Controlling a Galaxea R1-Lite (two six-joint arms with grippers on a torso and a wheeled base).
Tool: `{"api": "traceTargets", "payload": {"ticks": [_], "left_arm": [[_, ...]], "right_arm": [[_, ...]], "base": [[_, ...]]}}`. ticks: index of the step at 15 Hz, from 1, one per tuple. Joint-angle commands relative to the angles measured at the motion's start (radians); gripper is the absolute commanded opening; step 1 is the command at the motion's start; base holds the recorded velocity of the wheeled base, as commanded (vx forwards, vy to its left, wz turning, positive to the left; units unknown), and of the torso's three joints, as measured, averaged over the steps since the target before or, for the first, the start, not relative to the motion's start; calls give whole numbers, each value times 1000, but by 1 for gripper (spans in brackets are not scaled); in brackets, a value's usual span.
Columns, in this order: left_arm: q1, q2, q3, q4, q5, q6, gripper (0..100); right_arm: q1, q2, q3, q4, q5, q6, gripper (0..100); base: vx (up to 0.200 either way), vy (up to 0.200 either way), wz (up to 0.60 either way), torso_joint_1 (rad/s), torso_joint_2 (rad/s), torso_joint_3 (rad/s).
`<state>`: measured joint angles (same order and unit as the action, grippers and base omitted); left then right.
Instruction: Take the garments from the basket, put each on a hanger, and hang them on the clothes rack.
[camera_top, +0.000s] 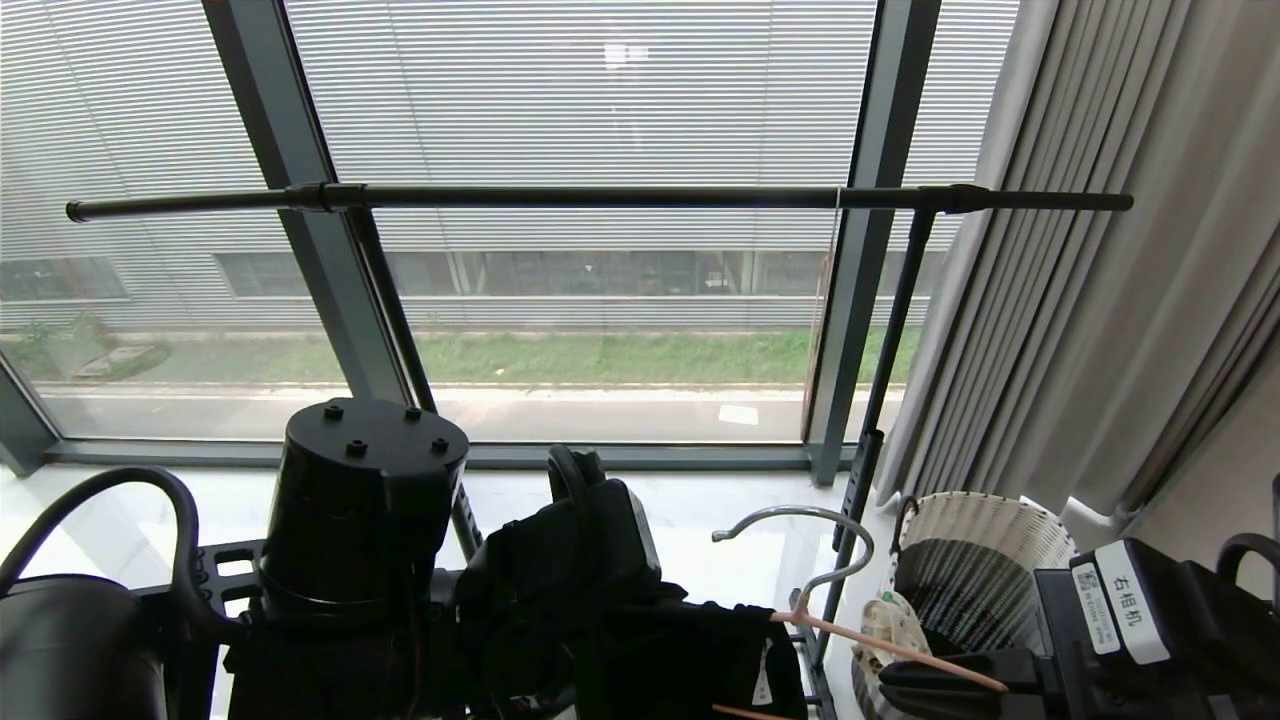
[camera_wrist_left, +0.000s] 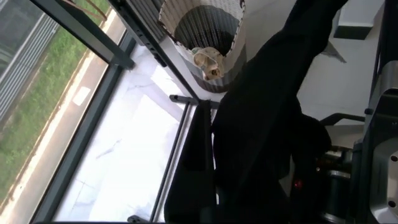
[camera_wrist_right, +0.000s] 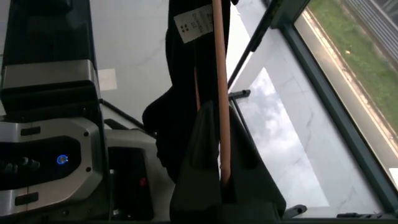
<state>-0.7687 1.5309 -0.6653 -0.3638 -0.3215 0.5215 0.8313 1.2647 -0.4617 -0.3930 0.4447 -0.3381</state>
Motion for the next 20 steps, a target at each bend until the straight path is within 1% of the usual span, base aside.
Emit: {"api": "traceTargets", "payload": {"ticks": [1,2,5,7,9,10,11,12,13,14,16,17,18,19,20], "left_arm": [[0,2,-2,-1,-1,-3,0],[0,3,-2,-1,-1,-3,0],[3,6,0,-1,1,-8,0],[29,6,4,-1,5,-9,0],[62,-1,49,-1,68,-8,0],[72,-3,70,-1,93,-6,0],[88,-3,70,-1,98,-6,0],[177,2,36,-3,93,-11,0],[223,-1,4,-3,84,-28,0],[256,-5,-37,-3,78,-70,0],[278,-26,-111,-1,85,-176,0],[278,-43,-129,-3,85,-189,0],[276,-58,-132,-1,81,-186,0],[276,-72,-131,-1,79,-184,0],[275,-83,-129,-3,79,-181,0]], "right_arm": [[2,-7,3,0,-7,-1,0],[3,-8,8,0,-31,-1,100],[-8,-27,12,0,-50,1,100],[-41,-36,17,0,-75,2,100],[-81,-34,15,-1,-78,1,100],[-81,-33,12,-3,-78,1,100],[-81,-33,14,-3,-78,-1,100],[-63,-27,17,-1,-75,-10,100],[-52,-2,15,-4,-75,-13,100],[-50,25,11,-14,-75,-16,100],[-35,101,9,-95,-77,-9,100],[-35,153,8,-158,-77,10,100],[-31,217,3,-242,-80,54,100],[-14,277,-14,-316,-109,116,100],[11,337,-29,-379,-172,183,100]], "base": [[0,0,0,0,0,0],[0,0,0,0,0,0],[0,0,0,0,0,0],[0,0,0,0,0,0],[0,0,0,0,0,0],[0,0,0,0,0,0],[0,0,0,0,0,0],[0,0,0,0,0,0],[0,0,0,0,0,0],[0,0,0,0,0,0],[0,0,0,0,0,0],[0,0,0,0,0,0],[0,0,0,0,0,0],[0,0,0,0,0,0],[0,0,0,0,0,0]]}}
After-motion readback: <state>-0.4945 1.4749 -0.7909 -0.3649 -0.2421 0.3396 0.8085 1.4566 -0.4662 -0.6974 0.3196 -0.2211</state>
